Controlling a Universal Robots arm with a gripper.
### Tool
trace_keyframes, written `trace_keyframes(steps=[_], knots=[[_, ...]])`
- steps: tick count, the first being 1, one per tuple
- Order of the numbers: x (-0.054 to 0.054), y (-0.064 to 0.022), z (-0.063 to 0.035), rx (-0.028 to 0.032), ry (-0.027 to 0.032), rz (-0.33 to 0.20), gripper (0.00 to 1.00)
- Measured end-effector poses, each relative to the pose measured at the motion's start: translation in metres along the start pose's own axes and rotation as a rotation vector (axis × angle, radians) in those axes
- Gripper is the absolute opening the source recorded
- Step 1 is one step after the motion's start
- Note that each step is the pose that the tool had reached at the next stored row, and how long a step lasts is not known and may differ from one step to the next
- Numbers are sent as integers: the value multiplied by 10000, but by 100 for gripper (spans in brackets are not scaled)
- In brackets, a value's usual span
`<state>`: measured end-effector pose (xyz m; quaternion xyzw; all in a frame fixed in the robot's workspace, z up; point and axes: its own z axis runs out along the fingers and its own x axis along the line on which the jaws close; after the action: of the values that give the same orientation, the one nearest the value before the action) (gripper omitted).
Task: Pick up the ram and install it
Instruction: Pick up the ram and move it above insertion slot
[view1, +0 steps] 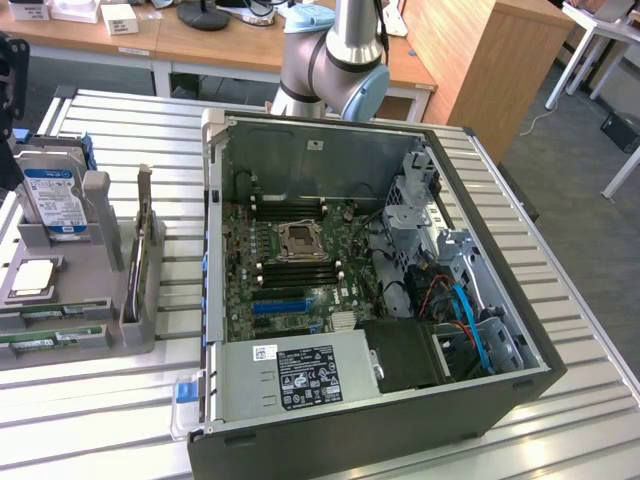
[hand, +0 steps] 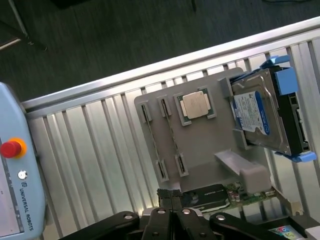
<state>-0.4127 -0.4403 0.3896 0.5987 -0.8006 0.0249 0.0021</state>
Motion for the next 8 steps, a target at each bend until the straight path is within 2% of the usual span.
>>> trace_keyframes(steps=[4,8], knots=[[0,0,0,15,-8,-412,11],[0,1,0,38,12,-805,11]])
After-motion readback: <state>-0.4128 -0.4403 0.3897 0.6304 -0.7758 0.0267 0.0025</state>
